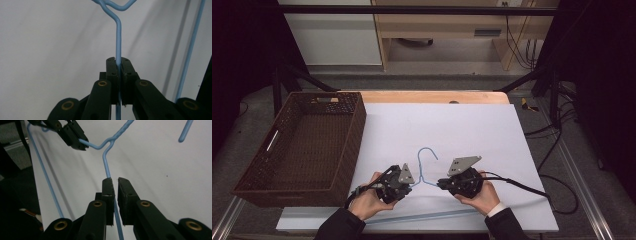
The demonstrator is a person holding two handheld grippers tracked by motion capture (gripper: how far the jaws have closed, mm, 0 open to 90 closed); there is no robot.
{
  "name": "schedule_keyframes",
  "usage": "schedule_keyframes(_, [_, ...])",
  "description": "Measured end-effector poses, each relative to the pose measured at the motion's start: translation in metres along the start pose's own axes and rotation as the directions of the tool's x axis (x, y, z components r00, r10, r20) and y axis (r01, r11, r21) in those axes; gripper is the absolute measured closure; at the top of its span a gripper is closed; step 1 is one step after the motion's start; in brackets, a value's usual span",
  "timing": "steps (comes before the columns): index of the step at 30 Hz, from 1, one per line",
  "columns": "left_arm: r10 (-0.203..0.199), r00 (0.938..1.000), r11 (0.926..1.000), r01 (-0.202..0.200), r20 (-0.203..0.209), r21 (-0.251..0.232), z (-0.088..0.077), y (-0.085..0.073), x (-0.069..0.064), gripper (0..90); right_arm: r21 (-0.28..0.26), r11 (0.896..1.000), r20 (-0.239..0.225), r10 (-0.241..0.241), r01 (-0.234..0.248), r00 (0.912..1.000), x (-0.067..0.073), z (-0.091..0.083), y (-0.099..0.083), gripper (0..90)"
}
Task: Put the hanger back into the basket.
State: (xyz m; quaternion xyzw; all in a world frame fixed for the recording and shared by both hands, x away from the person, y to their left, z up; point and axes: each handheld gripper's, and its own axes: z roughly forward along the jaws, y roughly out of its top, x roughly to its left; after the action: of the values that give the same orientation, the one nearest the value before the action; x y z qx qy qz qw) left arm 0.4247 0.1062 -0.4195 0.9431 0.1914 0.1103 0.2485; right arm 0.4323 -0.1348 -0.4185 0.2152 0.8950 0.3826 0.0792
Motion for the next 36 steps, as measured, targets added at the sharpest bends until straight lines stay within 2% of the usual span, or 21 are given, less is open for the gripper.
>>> schedule_keyframes(4, [-0.001, 1.0000, 1.0000, 0.001, -0.005, -0.003, -0.004, 0.001, -0.002, 87.0, -0.043, 0.999, 0.022, 0.013, -0.012, 0.9997, -0.002, -0.013, 0.001, 77.3])
schedule_keyframes(5, [-0.011, 0.9999, 0.9998, 0.011, -0.006, -0.014, -0.006, 0.002, -0.002, 87.0, -0.067, 0.998, 0.044, 0.023, -0.020, 0.9988, -0.003, -0.019, 0.001, 72.8])
schedule_keyframes(7, [-0.009, 0.9999, 0.9999, 0.009, -0.014, -0.013, -0.008, 0.002, -0.002, 87.0, -0.075, 0.997, 0.054, 0.022, -0.018, 0.9983, -0.005, -0.022, 0.001, 70.8])
schedule_keyframes(8, [-0.023, 0.9997, 0.9995, 0.023, -0.010, -0.020, -0.009, 0.002, -0.002, 87.1, -0.105, 0.994, 0.072, 0.040, -0.032, 0.9966, -0.007, -0.027, 0.000, 66.3])
schedule_keyframes(10, [-0.029, 0.9992, 0.9990, 0.028, -0.028, -0.034, -0.015, 0.002, -0.001, 87.0, -0.125, 0.990, 0.099, 0.073, -0.060, 0.9924, -0.011, -0.033, -0.002, 61.9])
schedule_keyframes(12, [-0.032, 0.9990, 0.9987, 0.031, -0.032, -0.040, -0.017, 0.002, -0.001, 87.1, -0.137, 0.988, 0.110, 0.081, -0.066, 0.9906, -0.014, -0.036, -0.003, 59.9])
schedule_keyframes(13, [-0.047, 0.9982, 0.9973, 0.044, -0.037, -0.059, -0.021, 0.002, 0.000, 87.1, -0.152, 0.985, 0.144, 0.110, -0.088, 0.9835, -0.018, -0.042, -0.007, 55.3])
schedule_keyframes(15, [-0.048, 0.9979, 0.9969, 0.045, -0.042, -0.065, -0.023, 0.002, 0.001, 87.1, -0.162, 0.982, 0.152, 0.124, -0.099, 0.9805, -0.020, -0.045, -0.008, 53.1])
schedule_keyframes(16, [-0.059, 0.9969, 0.9960, 0.055, -0.053, -0.070, -0.026, 0.001, 0.002, 87.1, -0.194, 0.974, 0.177, 0.156, -0.120, 0.9718, -0.025, -0.051, -0.011, 43.6])
schedule_keyframes(17, [-0.059, 0.9969, 0.9960, 0.055, -0.053, -0.070, -0.026, 0.001, 0.002, 87.0, -0.194, 0.974, 0.177, 0.156, -0.120, 0.9718, -0.025, -0.051, -0.011, 43.6])
schedule_keyframes(18, [-0.067, 0.9960, 0.9946, 0.062, -0.059, -0.084, -0.027, 0.001, 0.002, 87.0, -0.205, 0.970, 0.213, 0.173, -0.129, 0.9615, -0.028, -0.056, -0.013, 35.7])
schedule_keyframes(19, [-0.072, 0.9955, 0.9945, 0.067, -0.063, -0.081, -0.029, 0.001, 0.003, 87.0, -0.205, 0.970, 0.213, 0.173, -0.129, 0.9615, -0.028, -0.056, -0.013, 35.7])
schedule_keyframes(21, [-0.086, 0.9939, 0.9924, 0.079, -0.069, -0.095, -0.032, 0.001, 0.003, 87.1, -0.224, 0.963, 0.252, 0.204, -0.148, 0.9460, -0.033, -0.062, -0.018, 27.7])
schedule_keyframes(22, [-0.087, 0.9936, 0.9917, 0.080, -0.072, -0.101, -0.033, 0.000, 0.004, 87.1, -0.224, 0.963, 0.252, 0.204, -0.148, 0.9460, -0.033, -0.062, -0.018, 27.7])
schedule_keyframes(23, [-0.094, 0.9924, 0.9907, 0.086, -0.079, -0.106, -0.034, 0.000, 0.004, 87.1, -0.245, 0.955, 0.259, 0.233, -0.170, 0.9372, -0.036, -0.065, -0.021, 23.2])
schedule_keyframes(24, [-0.098, 0.9923, 0.9900, 0.089, -0.077, -0.110, -0.036, 0.000, 0.005, 87.1, -0.245, 0.955, 0.259, 0.233, -0.170, 0.9372, -0.036, -0.065, -0.021, 23.2])
schedule_keyframes(26, [-0.108, 0.9904, 0.9884, 0.098, -0.086, -0.116, -0.039, 0.000, 0.007, 87.0, -0.265, 0.946, 0.268, 0.260, -0.189, 0.9275, -0.040, -0.068, -0.025, 19.0])
schedule_keyframes(29, [-0.129, 0.9864, 0.9846, 0.115, -0.102, -0.132, -0.044, -0.001, 0.011, 87.1, -0.290, 0.932, 0.298, 0.303, -0.217, 0.9050, -0.045, -0.075, -0.031, 14.0])
schedule_keyframes(31, [-0.135, 0.9852, 0.9845, 0.121, -0.106, -0.127, -0.045, -0.001, 0.012, 87.1, -0.301, 0.926, 0.309, 0.322, -0.229, 0.8951, -0.047, -0.078, -0.034, 11.6])
schedule_keyframes(32, [-0.138, 0.9844, 0.9838, 0.123, -0.110, -0.130, -0.046, -0.001, 0.013, 87.1, -0.301, 0.926, 0.309, 0.322, -0.229, 0.8951, -0.047, -0.078, -0.034, 11.6])
schedule_keyframes(36, [-0.157, 0.9797, 0.9807, 0.140, -0.124, -0.136, -0.051, 0.000, 0.015, 87.0, -0.325, 0.917, 0.338, 0.342, -0.232, 0.8770, -0.049, -0.088, -0.039, 8.4])
